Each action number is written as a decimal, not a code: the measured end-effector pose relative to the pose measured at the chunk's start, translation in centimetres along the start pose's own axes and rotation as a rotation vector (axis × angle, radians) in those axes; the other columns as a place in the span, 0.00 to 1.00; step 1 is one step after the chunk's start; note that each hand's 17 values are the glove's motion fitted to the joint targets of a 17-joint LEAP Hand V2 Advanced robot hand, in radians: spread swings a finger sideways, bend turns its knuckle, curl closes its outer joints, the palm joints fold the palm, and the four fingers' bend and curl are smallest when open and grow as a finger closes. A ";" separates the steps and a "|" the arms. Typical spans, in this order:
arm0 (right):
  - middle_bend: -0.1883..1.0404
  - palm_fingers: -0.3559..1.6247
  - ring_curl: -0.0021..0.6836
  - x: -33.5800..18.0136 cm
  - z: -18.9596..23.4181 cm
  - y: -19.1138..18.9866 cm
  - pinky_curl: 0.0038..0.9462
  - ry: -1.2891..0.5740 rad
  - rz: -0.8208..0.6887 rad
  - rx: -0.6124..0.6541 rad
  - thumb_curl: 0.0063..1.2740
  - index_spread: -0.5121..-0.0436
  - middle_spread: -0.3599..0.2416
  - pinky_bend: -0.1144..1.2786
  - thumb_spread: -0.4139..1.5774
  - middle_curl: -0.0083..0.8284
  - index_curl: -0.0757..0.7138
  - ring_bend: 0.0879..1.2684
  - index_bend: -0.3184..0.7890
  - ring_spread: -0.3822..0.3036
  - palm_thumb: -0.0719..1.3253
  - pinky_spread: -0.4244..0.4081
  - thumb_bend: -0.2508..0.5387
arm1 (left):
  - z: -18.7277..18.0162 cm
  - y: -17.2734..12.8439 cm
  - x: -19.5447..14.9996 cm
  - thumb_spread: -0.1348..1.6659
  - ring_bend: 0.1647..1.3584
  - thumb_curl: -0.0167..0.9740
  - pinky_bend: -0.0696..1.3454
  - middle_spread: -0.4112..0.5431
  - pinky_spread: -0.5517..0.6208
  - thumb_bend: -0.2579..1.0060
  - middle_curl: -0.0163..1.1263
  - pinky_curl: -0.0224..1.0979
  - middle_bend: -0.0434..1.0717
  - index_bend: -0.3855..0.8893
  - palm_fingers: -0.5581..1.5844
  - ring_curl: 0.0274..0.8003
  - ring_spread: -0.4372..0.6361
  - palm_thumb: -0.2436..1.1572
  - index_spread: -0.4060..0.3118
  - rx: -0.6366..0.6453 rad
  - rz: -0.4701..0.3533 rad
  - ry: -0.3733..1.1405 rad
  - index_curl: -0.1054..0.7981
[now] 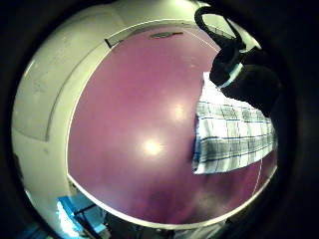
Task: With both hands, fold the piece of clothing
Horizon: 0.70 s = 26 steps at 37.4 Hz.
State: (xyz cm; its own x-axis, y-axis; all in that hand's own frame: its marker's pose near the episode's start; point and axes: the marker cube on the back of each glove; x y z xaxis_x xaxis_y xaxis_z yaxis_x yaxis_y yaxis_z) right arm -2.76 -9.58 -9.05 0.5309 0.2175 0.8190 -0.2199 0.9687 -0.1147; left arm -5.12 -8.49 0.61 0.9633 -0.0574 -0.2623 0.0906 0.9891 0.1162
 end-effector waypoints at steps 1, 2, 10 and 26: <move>0.45 0.75 0.65 -0.8 1.4 0.2 0.36 0.016 0.002 -0.020 0.38 0.38 0.17 0.46 0.54 0.55 0.48 0.54 0.36 0.18 0.79 0.16 0.32 | 0.2 0.0 -0.9 0.87 0.41 0.25 0.40 0.32 0.57 0.22 0.34 0.41 0.23 0.36 0.52 0.45 0.40 0.44 0.39 -0.011 -0.005 0.024 0.38; 0.45 0.75 0.65 -1.4 2.9 0.1 0.37 0.043 -0.005 -0.017 0.39 0.39 0.17 0.46 0.53 0.55 0.48 0.54 0.36 0.18 0.79 0.15 0.32 | 0.8 -0.3 -1.9 0.87 0.41 0.25 0.40 0.32 0.57 0.22 0.34 0.41 0.23 0.37 0.52 0.45 0.40 0.44 0.38 -0.011 -0.008 0.045 0.38; 0.44 0.74 0.67 -4.4 13.2 1.0 0.37 0.169 -0.255 -0.204 0.44 0.37 0.15 0.45 0.49 0.55 0.44 0.54 0.36 0.17 0.80 0.12 0.29 | 3.0 -0.5 -7.1 0.88 0.41 0.27 0.39 0.32 0.55 0.23 0.35 0.40 0.22 0.38 0.52 0.44 0.39 0.47 0.36 0.037 -0.068 0.058 0.37; 0.39 0.68 0.68 -4.4 14.0 -0.3 0.39 0.697 -0.478 0.064 0.42 0.38 0.22 0.47 0.64 0.54 0.31 0.55 0.29 0.18 0.63 0.24 0.23 | 2.9 -0.4 -8.0 0.88 0.40 0.29 0.39 0.33 0.54 0.22 0.35 0.40 0.20 0.38 0.53 0.43 0.39 0.49 0.35 0.050 -0.075 0.008 0.36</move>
State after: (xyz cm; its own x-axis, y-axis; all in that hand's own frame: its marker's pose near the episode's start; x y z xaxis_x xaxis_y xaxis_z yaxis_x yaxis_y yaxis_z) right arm -16.45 -12.52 -4.73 0.9570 -0.1700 0.2352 0.1220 0.9710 0.2054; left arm -12.17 -8.81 5.43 0.9513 -0.1300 -0.2796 0.1753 0.9740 0.1434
